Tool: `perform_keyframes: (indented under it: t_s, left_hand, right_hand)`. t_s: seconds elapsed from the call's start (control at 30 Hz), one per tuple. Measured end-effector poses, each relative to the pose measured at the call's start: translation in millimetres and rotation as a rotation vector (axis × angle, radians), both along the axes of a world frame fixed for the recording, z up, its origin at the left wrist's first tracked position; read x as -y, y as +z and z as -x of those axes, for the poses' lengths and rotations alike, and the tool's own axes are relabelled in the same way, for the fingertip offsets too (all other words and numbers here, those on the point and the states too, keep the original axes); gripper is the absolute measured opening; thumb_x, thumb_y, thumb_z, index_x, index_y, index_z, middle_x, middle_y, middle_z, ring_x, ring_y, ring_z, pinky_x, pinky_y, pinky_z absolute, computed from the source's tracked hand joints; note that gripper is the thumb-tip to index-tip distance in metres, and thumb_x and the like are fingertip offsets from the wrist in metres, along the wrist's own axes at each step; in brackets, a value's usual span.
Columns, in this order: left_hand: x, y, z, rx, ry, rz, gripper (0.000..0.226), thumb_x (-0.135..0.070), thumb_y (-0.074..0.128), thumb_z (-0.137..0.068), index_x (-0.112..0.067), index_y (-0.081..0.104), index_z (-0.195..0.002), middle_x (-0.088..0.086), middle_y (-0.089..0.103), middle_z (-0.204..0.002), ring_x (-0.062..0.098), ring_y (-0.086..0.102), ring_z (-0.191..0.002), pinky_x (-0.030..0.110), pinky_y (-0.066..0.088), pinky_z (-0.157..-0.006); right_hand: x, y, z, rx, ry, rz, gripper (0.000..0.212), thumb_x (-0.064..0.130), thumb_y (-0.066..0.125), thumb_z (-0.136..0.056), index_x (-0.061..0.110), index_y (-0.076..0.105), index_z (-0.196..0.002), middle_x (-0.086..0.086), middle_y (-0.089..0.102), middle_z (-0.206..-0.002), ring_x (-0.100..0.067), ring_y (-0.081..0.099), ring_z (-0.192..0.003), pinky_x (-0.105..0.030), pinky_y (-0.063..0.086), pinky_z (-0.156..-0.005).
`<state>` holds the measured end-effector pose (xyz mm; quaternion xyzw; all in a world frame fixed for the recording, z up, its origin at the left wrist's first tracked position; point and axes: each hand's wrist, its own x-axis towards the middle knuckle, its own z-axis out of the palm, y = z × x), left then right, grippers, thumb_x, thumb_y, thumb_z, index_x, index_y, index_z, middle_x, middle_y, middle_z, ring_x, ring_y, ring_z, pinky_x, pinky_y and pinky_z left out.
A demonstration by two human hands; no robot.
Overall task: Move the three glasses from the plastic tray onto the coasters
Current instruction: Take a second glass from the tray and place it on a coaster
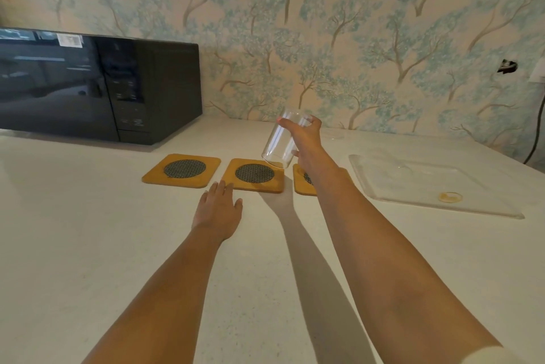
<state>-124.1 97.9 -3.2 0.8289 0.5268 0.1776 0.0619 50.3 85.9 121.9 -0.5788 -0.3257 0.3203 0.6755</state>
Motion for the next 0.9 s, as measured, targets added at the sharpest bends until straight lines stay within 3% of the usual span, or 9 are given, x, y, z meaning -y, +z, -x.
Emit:
perform_keyframes:
  t_s: [0.17,0.4,0.67,0.9]
  left_hand:
    - [-1.4,-2.7,-0.7,-0.028,0.002,-0.002,0.055,-0.038,0.025,-0.099,-0.011,0.02,-0.147,0.009,0.02,-0.157,0.026,0.016,-0.146,0.041,0.016,-0.119]
    - [-2.5,-4.9,-1.4,-0.012,0.005,0.002,0.056,-0.038,0.024,-0.099,-0.011,0.018,-0.147,0.009,0.018,-0.158,0.024,0.016,-0.146,0.04,0.015,-0.119]
    - [-4.4,-8.2,-2.9,0.001,0.015,-0.027,0.056,-0.039,0.025,-0.098,-0.012,0.019,-0.147,0.008,0.02,-0.157,0.025,0.017,-0.146,0.04,0.016,-0.118]
    - [-5.0,-10.5,-4.7,0.014,0.029,-0.047,0.056,-0.04,0.025,-0.098,-0.013,0.021,-0.147,0.008,0.021,-0.157,0.024,0.018,-0.145,0.04,0.017,-0.118]
  right_hand:
    - [-20.4,-5.0,7.1,0.004,-0.019,0.005,0.076,0.027,0.076,-0.079,0.021,0.028,-0.137,-0.012,0.038,-0.144,-0.027,0.043,-0.127,-0.036,0.04,-0.097]
    - [-48.3,-15.0,9.3,0.018,-0.036,0.015,0.077,0.026,0.077,-0.078,0.019,0.027,-0.137,-0.013,0.036,-0.144,-0.029,0.042,-0.128,-0.042,0.04,-0.106]
    - [-72.4,-27.8,14.0,0.157,-0.068,0.031,0.081,0.025,0.08,-0.074,0.015,0.028,-0.137,-0.015,0.039,-0.141,-0.028,0.046,-0.124,-0.029,0.036,-0.09]
    - [-86.8,-37.7,21.9,0.183,-0.036,0.037,0.082,0.023,0.08,-0.074,0.014,0.028,-0.136,-0.015,0.036,-0.145,-0.029,0.043,-0.13,-0.034,0.038,-0.099]
